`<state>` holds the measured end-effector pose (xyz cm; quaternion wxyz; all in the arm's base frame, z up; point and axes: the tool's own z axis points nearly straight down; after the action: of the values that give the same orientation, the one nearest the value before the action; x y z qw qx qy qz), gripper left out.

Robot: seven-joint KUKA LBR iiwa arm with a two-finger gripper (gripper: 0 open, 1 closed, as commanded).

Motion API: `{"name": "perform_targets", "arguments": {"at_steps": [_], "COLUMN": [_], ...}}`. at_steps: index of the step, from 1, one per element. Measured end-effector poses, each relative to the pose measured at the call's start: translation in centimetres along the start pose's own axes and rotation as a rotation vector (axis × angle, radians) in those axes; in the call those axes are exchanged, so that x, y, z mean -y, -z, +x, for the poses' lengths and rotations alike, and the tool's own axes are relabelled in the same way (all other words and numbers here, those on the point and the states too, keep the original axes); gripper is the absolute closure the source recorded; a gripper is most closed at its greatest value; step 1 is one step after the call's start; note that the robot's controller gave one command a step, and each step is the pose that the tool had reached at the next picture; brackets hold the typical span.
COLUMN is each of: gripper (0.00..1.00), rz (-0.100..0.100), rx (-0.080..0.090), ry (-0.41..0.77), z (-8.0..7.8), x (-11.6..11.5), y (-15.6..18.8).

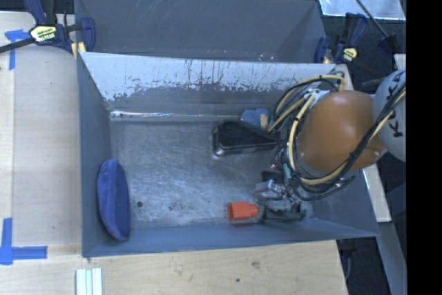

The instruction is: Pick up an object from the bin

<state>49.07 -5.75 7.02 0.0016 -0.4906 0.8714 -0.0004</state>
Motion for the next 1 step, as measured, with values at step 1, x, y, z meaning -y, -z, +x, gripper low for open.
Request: {"name": "perform_targets", "arguments": {"at_steps": [1], "gripper": [0.00], "rz": [0.000], "rx": [0.000], "ry": [0.000], "z": [0.00], "x": [0.00], "y": [0.00]}}
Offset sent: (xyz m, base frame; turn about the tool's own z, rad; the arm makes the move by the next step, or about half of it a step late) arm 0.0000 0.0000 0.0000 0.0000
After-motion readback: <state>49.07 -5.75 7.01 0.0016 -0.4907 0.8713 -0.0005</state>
